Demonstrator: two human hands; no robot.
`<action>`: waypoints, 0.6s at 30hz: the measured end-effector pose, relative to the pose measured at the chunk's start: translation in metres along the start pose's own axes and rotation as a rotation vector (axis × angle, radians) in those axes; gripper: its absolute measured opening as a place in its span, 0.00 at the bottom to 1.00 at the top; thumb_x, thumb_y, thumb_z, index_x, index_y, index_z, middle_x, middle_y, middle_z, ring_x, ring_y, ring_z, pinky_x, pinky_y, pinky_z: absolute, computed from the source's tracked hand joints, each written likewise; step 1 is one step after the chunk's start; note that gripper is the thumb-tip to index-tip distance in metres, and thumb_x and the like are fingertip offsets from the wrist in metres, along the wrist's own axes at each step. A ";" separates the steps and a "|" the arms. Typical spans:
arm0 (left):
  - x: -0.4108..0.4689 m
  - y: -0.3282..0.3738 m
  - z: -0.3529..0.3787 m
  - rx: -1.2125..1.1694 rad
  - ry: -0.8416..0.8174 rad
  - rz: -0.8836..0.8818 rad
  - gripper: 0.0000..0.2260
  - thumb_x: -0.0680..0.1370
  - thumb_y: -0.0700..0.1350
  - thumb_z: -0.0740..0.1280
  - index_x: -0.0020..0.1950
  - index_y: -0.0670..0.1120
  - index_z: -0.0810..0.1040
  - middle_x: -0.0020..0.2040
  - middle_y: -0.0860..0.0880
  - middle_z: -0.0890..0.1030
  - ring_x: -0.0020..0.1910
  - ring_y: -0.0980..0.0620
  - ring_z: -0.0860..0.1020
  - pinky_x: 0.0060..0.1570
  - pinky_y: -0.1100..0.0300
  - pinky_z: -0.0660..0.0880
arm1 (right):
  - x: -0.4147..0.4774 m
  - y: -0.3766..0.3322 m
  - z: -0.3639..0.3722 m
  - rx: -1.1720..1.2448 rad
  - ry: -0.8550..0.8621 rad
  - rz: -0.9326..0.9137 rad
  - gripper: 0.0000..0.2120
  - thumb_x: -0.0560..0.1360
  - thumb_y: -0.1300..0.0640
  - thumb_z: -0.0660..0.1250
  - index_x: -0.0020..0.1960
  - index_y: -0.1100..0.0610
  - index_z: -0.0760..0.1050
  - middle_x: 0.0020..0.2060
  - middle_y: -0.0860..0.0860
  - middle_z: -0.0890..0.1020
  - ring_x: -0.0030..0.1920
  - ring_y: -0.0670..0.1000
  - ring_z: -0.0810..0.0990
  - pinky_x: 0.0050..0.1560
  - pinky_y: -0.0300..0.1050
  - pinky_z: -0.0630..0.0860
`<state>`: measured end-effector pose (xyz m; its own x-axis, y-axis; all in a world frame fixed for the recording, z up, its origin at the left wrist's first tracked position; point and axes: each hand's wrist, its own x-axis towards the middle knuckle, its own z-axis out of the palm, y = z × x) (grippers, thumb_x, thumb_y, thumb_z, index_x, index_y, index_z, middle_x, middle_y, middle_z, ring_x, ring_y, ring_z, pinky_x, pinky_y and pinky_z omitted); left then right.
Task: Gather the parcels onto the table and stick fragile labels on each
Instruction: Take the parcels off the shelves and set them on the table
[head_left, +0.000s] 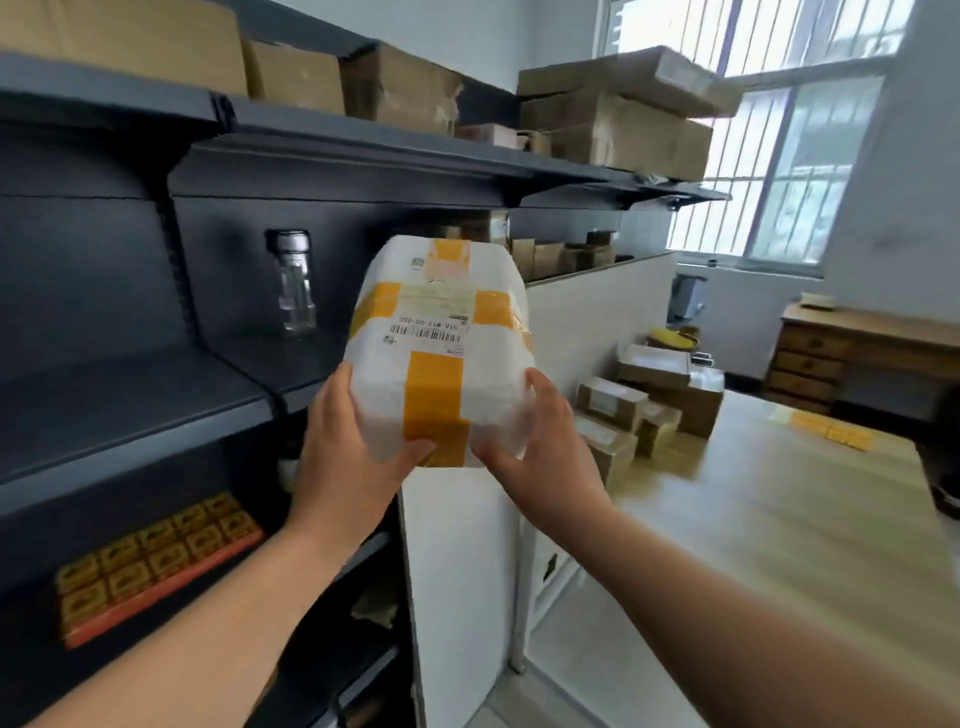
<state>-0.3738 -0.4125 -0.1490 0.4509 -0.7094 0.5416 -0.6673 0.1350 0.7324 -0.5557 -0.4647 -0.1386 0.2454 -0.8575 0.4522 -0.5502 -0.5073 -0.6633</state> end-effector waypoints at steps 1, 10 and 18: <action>0.005 0.002 0.019 -0.012 -0.042 0.004 0.49 0.64 0.53 0.79 0.76 0.54 0.52 0.73 0.50 0.62 0.70 0.49 0.64 0.65 0.48 0.70 | 0.004 0.014 -0.006 -0.013 0.014 0.037 0.40 0.73 0.45 0.70 0.76 0.49 0.51 0.72 0.48 0.63 0.68 0.52 0.68 0.61 0.47 0.70; 0.076 -0.007 0.188 -0.129 -0.370 0.003 0.46 0.65 0.56 0.77 0.76 0.55 0.53 0.71 0.50 0.63 0.67 0.48 0.68 0.63 0.47 0.73 | 0.075 0.142 -0.031 -0.134 0.079 0.313 0.43 0.71 0.45 0.72 0.77 0.50 0.51 0.74 0.50 0.62 0.70 0.54 0.67 0.66 0.51 0.69; 0.173 -0.018 0.318 -0.108 -0.538 -0.001 0.46 0.65 0.58 0.77 0.76 0.55 0.53 0.71 0.49 0.65 0.67 0.47 0.69 0.61 0.47 0.74 | 0.180 0.234 -0.031 -0.165 0.115 0.465 0.43 0.69 0.44 0.73 0.76 0.51 0.54 0.72 0.49 0.66 0.70 0.52 0.68 0.66 0.56 0.72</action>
<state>-0.4720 -0.7577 -0.1999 0.0659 -0.9594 0.2741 -0.5899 0.1841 0.7862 -0.6646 -0.7347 -0.1940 -0.1400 -0.9697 0.2003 -0.7014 -0.0456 -0.7113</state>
